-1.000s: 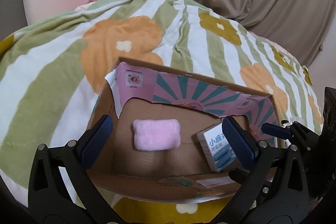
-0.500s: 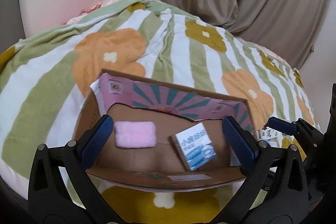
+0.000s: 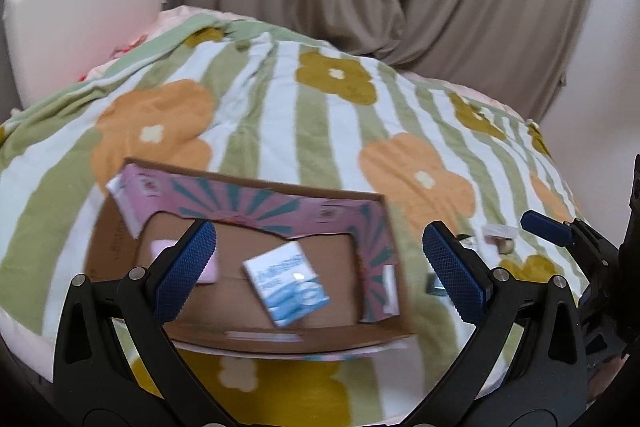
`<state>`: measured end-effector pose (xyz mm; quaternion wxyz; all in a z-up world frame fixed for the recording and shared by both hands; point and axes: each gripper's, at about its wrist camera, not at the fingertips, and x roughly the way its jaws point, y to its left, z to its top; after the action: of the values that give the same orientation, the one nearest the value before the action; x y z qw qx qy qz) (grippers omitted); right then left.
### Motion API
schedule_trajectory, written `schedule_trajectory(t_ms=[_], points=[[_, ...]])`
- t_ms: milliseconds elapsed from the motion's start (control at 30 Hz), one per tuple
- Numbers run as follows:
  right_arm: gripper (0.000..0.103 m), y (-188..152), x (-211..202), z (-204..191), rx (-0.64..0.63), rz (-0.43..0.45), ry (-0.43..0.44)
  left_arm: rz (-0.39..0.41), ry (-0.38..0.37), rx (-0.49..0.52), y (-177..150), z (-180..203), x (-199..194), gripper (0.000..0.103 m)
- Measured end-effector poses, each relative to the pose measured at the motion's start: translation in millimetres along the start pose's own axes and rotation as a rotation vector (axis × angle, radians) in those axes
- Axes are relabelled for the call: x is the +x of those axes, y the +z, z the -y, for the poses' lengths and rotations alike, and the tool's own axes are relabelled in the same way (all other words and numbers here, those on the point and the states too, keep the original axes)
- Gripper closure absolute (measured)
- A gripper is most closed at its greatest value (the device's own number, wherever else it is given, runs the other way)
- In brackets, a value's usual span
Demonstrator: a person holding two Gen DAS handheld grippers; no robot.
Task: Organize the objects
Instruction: 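Move both tools back to the remaining items on the blanket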
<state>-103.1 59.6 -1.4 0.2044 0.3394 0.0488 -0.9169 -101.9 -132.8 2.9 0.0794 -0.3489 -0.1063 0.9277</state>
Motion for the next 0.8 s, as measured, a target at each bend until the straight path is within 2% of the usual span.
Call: schedule_trajectory(t_ms=[433,800], points=[[0.001,-29.1,-62.6,92.5,0.108,0.064,-0.145,-0.063,-0.119,0.063,-15.0,106.5,31.3,0.0],[0.001,-62.8,-85.1,166.1,0.201,0.059,-0.241,-0.176,-0.204,0.1,-41.3,175.3,90.4,0.0]])
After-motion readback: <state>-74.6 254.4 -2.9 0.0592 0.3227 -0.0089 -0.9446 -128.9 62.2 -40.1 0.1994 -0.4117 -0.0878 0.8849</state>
